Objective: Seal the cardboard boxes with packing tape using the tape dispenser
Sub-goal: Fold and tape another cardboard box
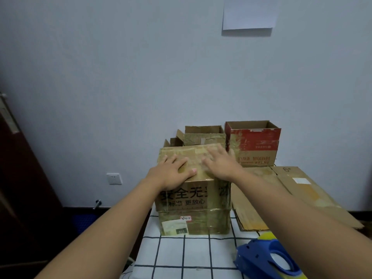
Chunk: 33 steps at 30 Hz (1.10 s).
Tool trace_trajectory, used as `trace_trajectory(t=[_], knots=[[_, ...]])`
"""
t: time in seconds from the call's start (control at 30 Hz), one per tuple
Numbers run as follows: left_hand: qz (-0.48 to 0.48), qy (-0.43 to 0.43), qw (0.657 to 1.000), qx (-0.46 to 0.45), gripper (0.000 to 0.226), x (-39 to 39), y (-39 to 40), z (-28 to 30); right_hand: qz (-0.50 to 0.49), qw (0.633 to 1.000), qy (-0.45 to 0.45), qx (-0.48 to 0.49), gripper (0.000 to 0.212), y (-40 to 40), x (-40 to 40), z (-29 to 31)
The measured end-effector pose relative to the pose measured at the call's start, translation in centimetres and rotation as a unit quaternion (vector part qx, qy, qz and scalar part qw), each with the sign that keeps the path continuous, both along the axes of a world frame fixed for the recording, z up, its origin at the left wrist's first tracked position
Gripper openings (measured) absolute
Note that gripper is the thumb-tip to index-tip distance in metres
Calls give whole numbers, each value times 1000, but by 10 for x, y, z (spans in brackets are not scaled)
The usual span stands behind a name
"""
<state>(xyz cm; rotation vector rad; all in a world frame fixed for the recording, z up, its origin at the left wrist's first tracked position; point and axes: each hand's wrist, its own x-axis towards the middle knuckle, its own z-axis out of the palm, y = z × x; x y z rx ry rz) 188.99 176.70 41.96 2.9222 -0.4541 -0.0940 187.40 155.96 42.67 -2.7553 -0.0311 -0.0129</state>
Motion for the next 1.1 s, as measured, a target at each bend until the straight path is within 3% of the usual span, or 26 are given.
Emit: trace_trajectory(t=[0.13,0.23,0.43,0.73,0.93,1.1], knots=[[-2,6,1000,-17,87,-4,-1,11,-69,988,33,134,61,-4,-8,6],[-1,-1,1000,-29,93,-11,3,19,-71,982,-12,175,58,-4,-19,10],[0,-10,1000,-19,86,-33,6,14,-79,978,-14,193,57,0,-40,6],[0,-125,991,-38,92,-39,4,74,-82,964,-136,214,58,-6,-49,60],[2,-30,999,-15,84,-45,7,56,-69,981,-34,177,57,-4,-53,46],[5,-3,1000,8,83,-49,11,20,-73,975,0,209,57,0,-57,4]])
